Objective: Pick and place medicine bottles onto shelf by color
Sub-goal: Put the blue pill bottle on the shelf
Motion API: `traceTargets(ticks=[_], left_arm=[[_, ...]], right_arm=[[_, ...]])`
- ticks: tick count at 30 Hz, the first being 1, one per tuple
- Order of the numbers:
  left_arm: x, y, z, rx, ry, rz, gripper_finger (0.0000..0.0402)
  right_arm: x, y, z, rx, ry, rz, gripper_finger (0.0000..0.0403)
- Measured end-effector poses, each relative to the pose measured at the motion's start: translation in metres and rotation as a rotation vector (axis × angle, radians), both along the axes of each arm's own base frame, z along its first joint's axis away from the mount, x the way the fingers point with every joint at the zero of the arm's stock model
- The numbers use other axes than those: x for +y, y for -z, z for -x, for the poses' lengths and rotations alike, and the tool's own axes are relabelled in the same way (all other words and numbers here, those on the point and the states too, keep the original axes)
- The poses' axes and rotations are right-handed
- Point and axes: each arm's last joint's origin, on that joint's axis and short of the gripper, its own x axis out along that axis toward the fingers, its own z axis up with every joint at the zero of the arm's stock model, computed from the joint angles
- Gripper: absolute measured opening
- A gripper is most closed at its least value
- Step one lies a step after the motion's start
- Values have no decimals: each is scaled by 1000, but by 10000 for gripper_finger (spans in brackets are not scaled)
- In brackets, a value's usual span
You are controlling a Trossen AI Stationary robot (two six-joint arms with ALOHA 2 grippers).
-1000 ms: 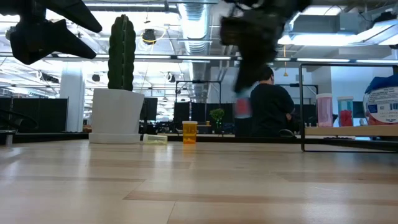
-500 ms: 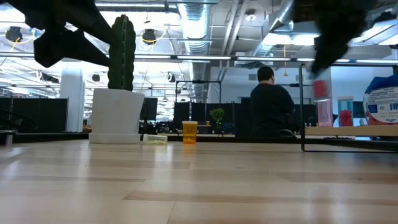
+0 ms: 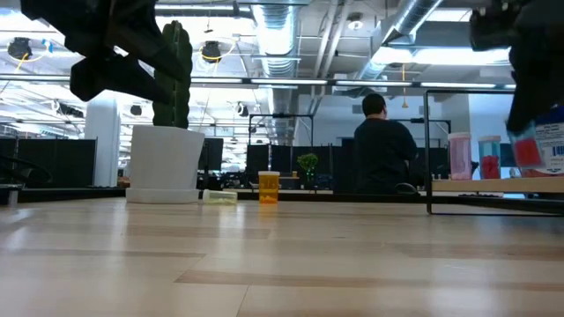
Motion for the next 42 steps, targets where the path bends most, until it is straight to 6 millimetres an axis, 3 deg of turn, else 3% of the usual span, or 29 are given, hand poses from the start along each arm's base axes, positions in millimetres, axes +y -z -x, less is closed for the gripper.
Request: traceTargets(ticks=[10,22,33,42], left_arm=[[2,0,-1,10,4,2,200],[2,0,-1,10,4,2,200],[2,0,-1,10,4,2,200],[2,0,-1,10,4,3,200]], right_arm=[[-7,20,10,-64,224,44,139],[-8,23,11,-98,275,43,147],[-10,24,10,-90,289,34,211],[-6,0,5,-53,243,8,244]])
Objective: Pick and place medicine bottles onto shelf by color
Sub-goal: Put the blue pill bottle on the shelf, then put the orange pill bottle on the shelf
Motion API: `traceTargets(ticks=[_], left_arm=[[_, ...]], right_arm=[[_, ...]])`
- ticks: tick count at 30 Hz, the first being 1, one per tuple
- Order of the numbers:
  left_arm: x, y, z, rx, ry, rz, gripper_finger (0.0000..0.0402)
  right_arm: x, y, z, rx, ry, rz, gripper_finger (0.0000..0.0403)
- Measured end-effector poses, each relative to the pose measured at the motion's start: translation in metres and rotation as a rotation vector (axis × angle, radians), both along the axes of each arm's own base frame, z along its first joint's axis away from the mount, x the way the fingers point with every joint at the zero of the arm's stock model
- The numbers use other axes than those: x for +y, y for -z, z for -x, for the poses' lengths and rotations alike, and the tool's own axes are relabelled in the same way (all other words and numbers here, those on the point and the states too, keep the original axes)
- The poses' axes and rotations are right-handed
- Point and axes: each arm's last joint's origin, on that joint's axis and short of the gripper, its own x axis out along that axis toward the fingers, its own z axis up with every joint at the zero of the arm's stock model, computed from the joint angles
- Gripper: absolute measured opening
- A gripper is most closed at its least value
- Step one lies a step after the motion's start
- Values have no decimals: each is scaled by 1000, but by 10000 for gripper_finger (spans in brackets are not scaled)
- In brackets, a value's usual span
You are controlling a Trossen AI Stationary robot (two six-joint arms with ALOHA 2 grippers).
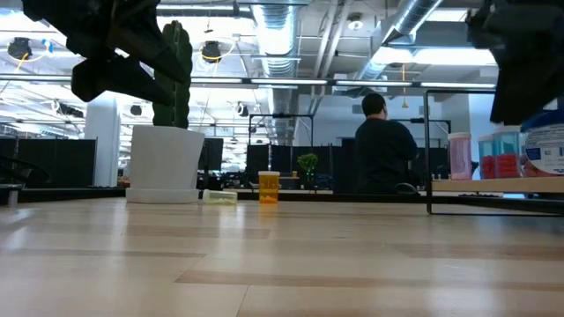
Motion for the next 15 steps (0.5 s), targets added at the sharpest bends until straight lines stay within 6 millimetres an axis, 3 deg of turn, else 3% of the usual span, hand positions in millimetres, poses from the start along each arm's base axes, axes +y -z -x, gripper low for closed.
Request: traceTargets(ticks=[7,15], left_arm=[[0,0,0,9,14,7,200],[0,0,0,8,14,-8,200]], right_arm=[[5,-35,-9,-33,-82,-10,244],[2,-70,-33,-158,-225,-11,244]])
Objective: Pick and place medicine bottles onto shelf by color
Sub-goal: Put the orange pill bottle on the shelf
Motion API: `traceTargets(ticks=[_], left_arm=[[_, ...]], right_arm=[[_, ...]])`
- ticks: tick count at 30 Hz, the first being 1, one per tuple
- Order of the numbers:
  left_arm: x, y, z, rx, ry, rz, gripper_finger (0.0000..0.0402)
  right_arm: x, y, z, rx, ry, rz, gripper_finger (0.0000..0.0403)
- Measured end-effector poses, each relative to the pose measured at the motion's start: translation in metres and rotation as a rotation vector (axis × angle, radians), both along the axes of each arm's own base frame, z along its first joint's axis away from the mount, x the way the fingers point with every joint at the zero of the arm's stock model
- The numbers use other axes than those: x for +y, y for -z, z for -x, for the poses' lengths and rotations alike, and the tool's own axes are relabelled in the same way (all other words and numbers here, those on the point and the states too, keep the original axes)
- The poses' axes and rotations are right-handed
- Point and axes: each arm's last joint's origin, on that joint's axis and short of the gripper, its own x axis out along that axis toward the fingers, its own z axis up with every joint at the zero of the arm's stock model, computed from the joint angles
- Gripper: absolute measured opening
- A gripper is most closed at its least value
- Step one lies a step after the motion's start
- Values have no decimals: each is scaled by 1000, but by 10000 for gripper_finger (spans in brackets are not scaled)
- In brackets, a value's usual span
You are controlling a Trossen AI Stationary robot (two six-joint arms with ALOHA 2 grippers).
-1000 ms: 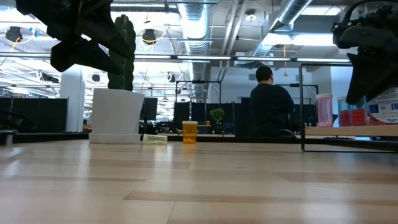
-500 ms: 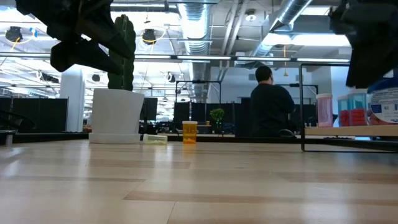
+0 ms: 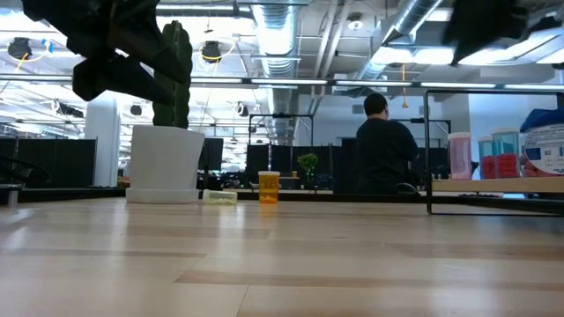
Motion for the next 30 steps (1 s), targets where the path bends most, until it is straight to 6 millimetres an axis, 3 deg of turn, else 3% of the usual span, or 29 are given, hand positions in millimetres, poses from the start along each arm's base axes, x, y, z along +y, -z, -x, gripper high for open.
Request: traceTargets(ticks=[8,19,30], left_arm=[[10,-2,-3,-47,-107,-78,200],[16,3,-10,82,44,128,200],[15,4,-10,156,199,67,200]], right_arm=[[-9,-18,-33,-258,-80,-7,244],[-34,-38,-58,-392,-279,278,244],[-69,-43,-67,-447,-113,268,244]])
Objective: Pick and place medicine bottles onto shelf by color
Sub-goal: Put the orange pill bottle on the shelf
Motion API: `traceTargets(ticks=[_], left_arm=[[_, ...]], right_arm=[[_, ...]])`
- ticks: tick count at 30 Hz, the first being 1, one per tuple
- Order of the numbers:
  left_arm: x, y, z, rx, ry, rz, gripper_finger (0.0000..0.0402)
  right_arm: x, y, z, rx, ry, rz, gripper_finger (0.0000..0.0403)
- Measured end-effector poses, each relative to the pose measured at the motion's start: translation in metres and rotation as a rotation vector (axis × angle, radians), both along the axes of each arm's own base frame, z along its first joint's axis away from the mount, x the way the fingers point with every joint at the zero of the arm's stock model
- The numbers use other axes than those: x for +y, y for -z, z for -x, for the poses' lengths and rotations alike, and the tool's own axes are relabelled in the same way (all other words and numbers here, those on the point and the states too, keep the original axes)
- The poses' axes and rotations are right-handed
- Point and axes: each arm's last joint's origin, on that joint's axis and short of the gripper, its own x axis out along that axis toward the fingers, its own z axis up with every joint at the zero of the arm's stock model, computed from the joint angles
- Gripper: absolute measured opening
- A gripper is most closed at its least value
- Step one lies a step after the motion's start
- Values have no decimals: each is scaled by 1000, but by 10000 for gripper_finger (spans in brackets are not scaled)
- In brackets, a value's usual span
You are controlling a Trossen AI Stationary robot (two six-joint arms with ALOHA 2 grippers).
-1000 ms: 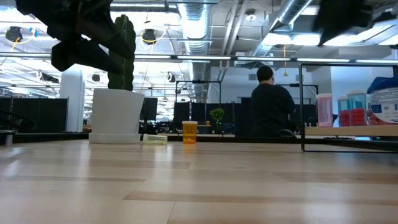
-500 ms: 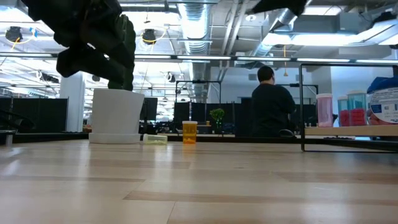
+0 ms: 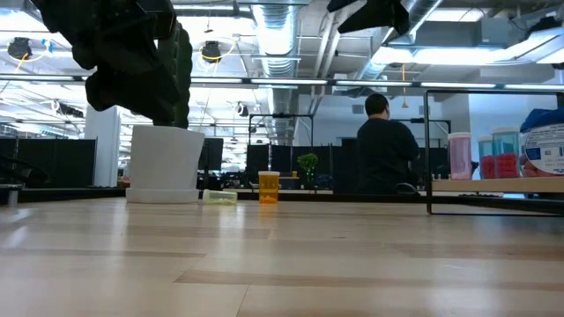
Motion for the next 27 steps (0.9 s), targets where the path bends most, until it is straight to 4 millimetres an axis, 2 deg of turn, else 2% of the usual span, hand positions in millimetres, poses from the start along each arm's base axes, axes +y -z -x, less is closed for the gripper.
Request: traceTargets(ticks=[8,12,27], left_arm=[[0,0,0,10,50,-60,200],[0,0,0,11,64,-88,200],[10,0,-4,14,25,-82,200]], right_arm=[[-16,-8,-5,-145,112,-129,244],[-23,-12,-7,-196,135,-138,244],[-45,-9,-12,-190,151,-154,244]])
